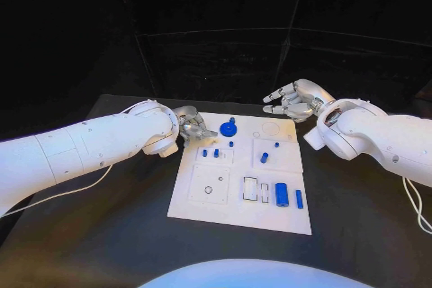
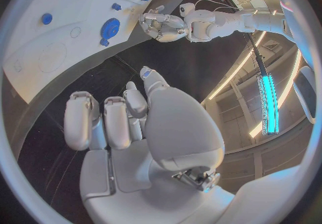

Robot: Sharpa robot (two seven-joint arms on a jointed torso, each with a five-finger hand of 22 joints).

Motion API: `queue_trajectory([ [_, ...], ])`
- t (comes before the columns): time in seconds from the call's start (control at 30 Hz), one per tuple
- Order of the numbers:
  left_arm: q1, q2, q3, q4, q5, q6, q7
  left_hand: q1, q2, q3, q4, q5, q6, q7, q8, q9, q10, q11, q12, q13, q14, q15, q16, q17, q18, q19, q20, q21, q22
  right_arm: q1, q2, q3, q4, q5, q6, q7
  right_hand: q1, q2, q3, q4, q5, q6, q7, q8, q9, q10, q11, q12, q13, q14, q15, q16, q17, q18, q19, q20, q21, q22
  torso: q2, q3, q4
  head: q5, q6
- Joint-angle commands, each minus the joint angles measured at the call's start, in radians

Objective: Assemble the parts on the task board

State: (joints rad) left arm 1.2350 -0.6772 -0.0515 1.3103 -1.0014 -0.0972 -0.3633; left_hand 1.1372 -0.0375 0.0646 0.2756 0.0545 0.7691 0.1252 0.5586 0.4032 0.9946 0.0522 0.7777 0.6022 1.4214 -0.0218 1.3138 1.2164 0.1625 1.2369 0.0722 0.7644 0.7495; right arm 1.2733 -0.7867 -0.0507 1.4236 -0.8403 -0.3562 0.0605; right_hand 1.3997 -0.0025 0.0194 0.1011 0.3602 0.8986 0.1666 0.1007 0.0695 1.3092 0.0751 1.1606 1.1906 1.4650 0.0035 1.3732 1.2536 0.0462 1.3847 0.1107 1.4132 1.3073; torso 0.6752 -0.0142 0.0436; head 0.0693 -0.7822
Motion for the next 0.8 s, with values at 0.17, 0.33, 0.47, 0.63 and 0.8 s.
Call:
queue_trajectory([
  [0.17, 0.003, 0.020, -0.008, -0.011, 0.107, -0.147, 0.387, 0.244, 0.007, 0.048, -0.131, -0.001, -0.032, 0.033, -0.022, -0.050, -0.125, 0.034, -0.099, -0.094, -0.162, 0.030, -0.196, -0.239, 0.016, -0.073, 0.035, -0.120, -0.083, 0.002, 0.003, 0.000, -0.001, 0.003, 0.014, 0.009, -0.013, -0.001, 0.005, 0.004, 0.006, -0.004, 0.000, 0.004, -0.001, -0.005, 0.000, -0.007, -0.001, 0.038, -0.006, -0.004, -0.001, 0.019, -0.007, -0.003, -0.003, 0.002, 0.001, 0.0005, -0.0011, -0.003, 0.004],
  [0.33, 0.003, 0.047, -0.038, -0.014, -0.054, -0.148, 0.469, 0.298, -0.018, 0.082, -0.172, -0.003, 0.021, 0.035, -0.078, -0.125, -0.121, 0.039, -0.199, -0.210, -0.221, 0.041, -0.303, -0.377, 0.023, -0.073, 0.044, -0.176, -0.128, 0.002, 0.006, 0.000, -0.002, 0.003, 0.015, 0.009, -0.013, -0.001, 0.005, 0.004, 0.007, -0.004, 0.000, 0.004, -0.001, -0.006, 0.000, -0.007, -0.001, 0.038, -0.006, -0.005, -0.001, 0.019, -0.008, -0.003, -0.003, 0.002, 0.003, -0.0013, -0.0011, -0.009, 0.008],
  [0.47, 0.003, 0.076, -0.062, -0.033, -0.161, -0.153, 0.481, 0.294, -0.043, 0.092, -0.188, 0.000, 0.075, 0.033, -0.158, -0.207, -0.111, 0.044, -0.273, -0.310, -0.162, 0.037, -0.245, -0.348, 0.019, -0.023, 0.045, -0.189, -0.149, 0.002, 0.009, 0.000, -0.003, 0.003, 0.015, 0.009, -0.013, -0.001, 0.005, 0.004, 0.007, -0.004, 0.000, 0.004, -0.001, -0.006, 0.000, -0.007, -0.001, 0.038, -0.006, -0.005, -0.001, 0.019, -0.008, -0.003, -0.004, 0.002, 0.001, 0.0005, -0.0016, -0.008, 0.008],
  [0.63, 0.003, 0.109, -0.079, -0.064, -0.252, -0.136, 0.446, 0.280, -0.058, 0.080, -0.202, -0.002, 0.092, 0.030, -0.219, -0.258, -0.120, 0.045, -0.316, -0.376, -0.018, 0.032, -0.054, -0.146, 0.020, 0.070, 0.037, -0.148, -0.136, 0.002, 0.010, 0.000, -0.002, 0.003, 0.014, 0.011, -0.013, -0.001, 0.006, 0.004, 0.007, -0.004, 0.000, 0.004, 0.000, -0.005, 0.000, -0.006, -0.001, 0.038, -0.006, -0.005, -0.001, 0.019, -0.007, -0.003, -0.003, 0.002, 0.002, -0.0002, -0.0026, -0.011, 0.011],
  [0.8, 0.003, 0.137, -0.084, -0.095, -0.329, -0.123, 0.393, 0.301, -0.046, 0.089, -0.227, 0.000, 0.112, 0.027, -0.256, -0.288, -0.103, 0.040, -0.331, -0.417, 0.042, 0.026, 0.036, -0.039, 0.008, 0.137, 0.027, -0.053, -0.057, 0.002, 0.011, 0.000, -0.002, 0.003, 0.013, 0.011, -0.013, -0.001, 0.006, 0.004, 0.007, -0.004, 0.000, 0.004, 0.000, -0.005, 0.000, -0.006, -0.001, 0.038, -0.006, -0.005, -0.001, 0.019, -0.007, -0.003, -0.003, 0.002, 0.001, -0.0002, -0.0011, -0.014, 0.012],
])
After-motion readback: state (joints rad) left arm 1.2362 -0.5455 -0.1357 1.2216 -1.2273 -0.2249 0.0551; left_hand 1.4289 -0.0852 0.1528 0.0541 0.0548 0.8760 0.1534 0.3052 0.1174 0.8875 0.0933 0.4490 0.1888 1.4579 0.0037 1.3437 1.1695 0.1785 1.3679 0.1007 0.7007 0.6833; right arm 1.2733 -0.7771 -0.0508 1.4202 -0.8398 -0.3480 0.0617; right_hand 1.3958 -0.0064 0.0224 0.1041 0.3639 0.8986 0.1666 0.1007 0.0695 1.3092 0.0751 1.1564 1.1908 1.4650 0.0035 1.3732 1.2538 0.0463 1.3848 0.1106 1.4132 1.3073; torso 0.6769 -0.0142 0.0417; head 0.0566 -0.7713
